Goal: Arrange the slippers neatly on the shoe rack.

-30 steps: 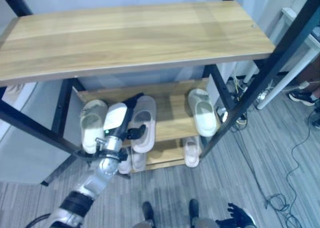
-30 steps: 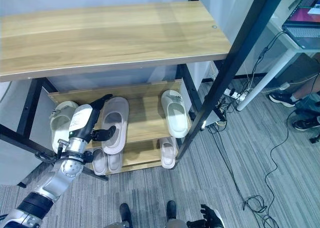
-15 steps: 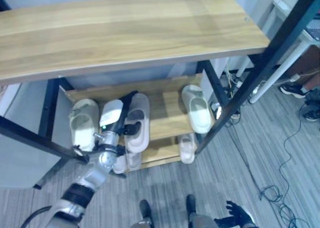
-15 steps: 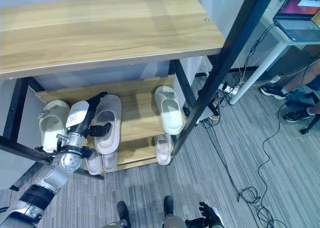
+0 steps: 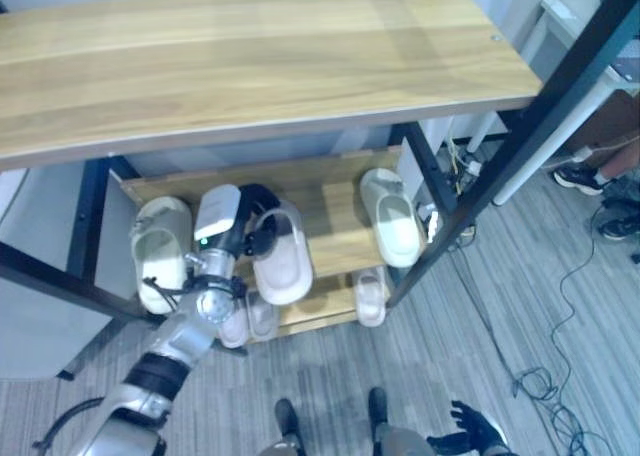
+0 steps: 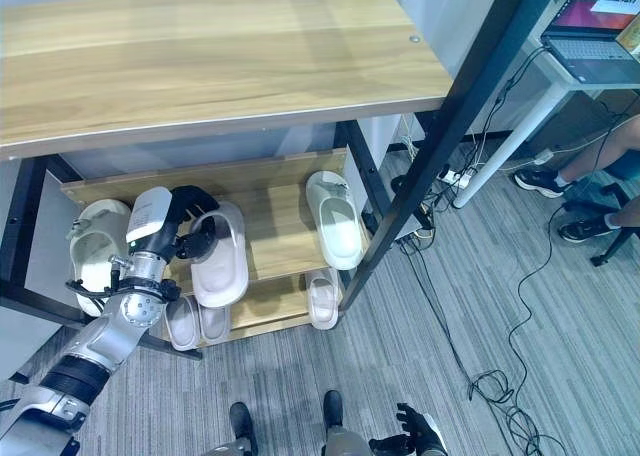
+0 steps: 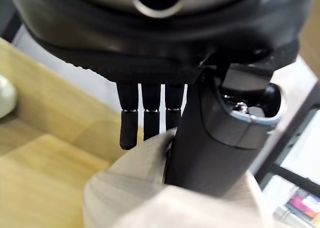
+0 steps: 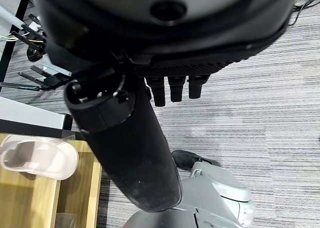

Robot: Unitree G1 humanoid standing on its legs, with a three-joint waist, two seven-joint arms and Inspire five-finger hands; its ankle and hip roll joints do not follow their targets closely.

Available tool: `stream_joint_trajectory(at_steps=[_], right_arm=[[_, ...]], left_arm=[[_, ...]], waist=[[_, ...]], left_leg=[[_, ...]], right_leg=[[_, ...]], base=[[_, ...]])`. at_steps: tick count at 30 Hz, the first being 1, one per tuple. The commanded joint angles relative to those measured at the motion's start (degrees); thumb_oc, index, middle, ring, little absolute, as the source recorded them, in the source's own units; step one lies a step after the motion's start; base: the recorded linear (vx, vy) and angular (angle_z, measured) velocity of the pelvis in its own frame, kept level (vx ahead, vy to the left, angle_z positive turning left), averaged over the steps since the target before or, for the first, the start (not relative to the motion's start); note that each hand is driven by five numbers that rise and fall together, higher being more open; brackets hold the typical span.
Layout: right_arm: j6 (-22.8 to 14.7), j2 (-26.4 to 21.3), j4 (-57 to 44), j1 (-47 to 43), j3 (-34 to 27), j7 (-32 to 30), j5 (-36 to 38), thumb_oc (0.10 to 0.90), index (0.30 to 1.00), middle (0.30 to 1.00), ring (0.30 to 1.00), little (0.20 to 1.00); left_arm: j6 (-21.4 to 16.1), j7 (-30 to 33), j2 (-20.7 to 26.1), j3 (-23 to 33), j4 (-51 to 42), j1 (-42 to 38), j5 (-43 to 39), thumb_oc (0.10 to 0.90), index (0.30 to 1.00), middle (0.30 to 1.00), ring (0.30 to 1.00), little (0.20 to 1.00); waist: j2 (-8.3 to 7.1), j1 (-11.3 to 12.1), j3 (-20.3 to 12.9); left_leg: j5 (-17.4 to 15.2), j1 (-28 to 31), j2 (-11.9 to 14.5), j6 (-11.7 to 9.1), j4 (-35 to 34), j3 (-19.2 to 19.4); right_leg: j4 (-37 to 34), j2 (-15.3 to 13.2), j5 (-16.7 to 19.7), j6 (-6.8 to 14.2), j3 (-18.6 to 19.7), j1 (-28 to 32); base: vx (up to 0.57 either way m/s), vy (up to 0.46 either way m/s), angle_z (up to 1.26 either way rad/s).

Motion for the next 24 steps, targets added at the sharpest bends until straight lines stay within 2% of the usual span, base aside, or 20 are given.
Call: stream_joint_trajectory(at_steps=[1,7,11,16,19,23,24], right_arm=[[-1.26,-2.35,-0.88,-0.67,-0.32,-0.05,-1.33,0.8,0.9,0.9,0.9,0.9],[-1.2,-1.37,0.14,-0.83,-0.82,0.06,-1.15,0.8,0.9,0.9,0.9,0.9],[-1.06,-0.24,1.38,-1.06,-1.43,0.06,-0.67,0.8,0.9,0.9,0.9,0.9],[-0.92,0.19,2.47,-0.88,-1.87,-0.12,-0.28,0.8,0.9,0.9,0.9,0.9],[-0.9,0.4,4.11,-1.49,-1.92,-0.29,0.27,0.8,0.9,0.9,0.9,0.9],[-0.9,0.19,4.17,-2.08,-1.5,-0.51,0.53,0.8,0.9,0.9,0.9,0.9],[-0.97,-0.35,3.48,-3.21,-1.03,-0.88,0.93,0.8,0.9,0.9,0.9,0.9]], left_arm=[[-4.99,0.68,-1.18,1.61,-3.24,-3.98,-2.66,0.4,0.3,0.3,0.3,0.3],[-7.56,-1.88,-3.0,3.21,-10.95,3.47,-5.96,0.4,0.3,0.3,0.3,0.3],[-10.21,-5.71,-5.35,4.06,-18.96,12.62,-12.94,0.4,0.3,0.3,0.3,0.3],[-11.36,-10.34,-6.02,3.15,-24.39,18.56,-18.97,0.4,0.3,0.3,0.3,0.3],[-11.45,-13.94,-5.53,1.08,-26.55,22.12,-21.76,0.4,0.3,0.3,0.3,0.3],[-10.77,-15.66,-5.64,-0.95,-25.22,22.79,-22.97,0.4,0.3,0.3,0.3,0.3],[-10.27,-15.83,-5.31,-2.56,-24.24,21.66,-22.56,0.4,0.3,0.3,0.3,0.3]], waist=[[1.79,0.86,-2.12],[2.63,1.67,-2.8],[3.24,2.91,-3.27],[3.68,3.89,-3.52],[4.24,4.81,-3.1],[4.62,5.16,-2.02],[4.85,5.24,0.51]], left_leg=[[-7.63,4.02,-2.19,-1.03,-0.13,-3.4],[-7.69,5.54,-2.4,-1.08,-0.13,-4.09],[-6.6,6.11,-2.34,-1.09,-0.13,-4.97],[-6.03,6.37,-2.19,-1.13,-0.13,-6.01],[-5.42,6.14,-1.98,-1.31,-0.13,-6.83],[-4.95,5.45,-1.76,-1.41,0.14,-7.53],[-5.05,4.13,-1.57,-1.49,0.92,-8.33]], right_leg=[[0.3,0.37,-5.35,3.59,-1.8,2.95],[0.2,0.4,-6.0,3.18,-2.82,4.95],[0.1,0.43,-6.02,2.52,-4.03,6.22],[0.06,0.76,-6.31,2.17,-4.96,7.03],[0.06,0.98,-6.62,1.96,-5.86,7.31],[0.4,1.26,-6.7,1.76,-6.37,6.75],[1.41,1.34,-7.18,1.61,-6.46,5.5]], base=[[0.04,-0.026,0.0],[0.02,-0.019,0.05],[-0.02,-0.043,0.22],[-0.02,-0.042,0.14],[-0.03,-0.036,0.14],[-0.07,-0.028,0.16],[-0.23,-0.037,0.11]])
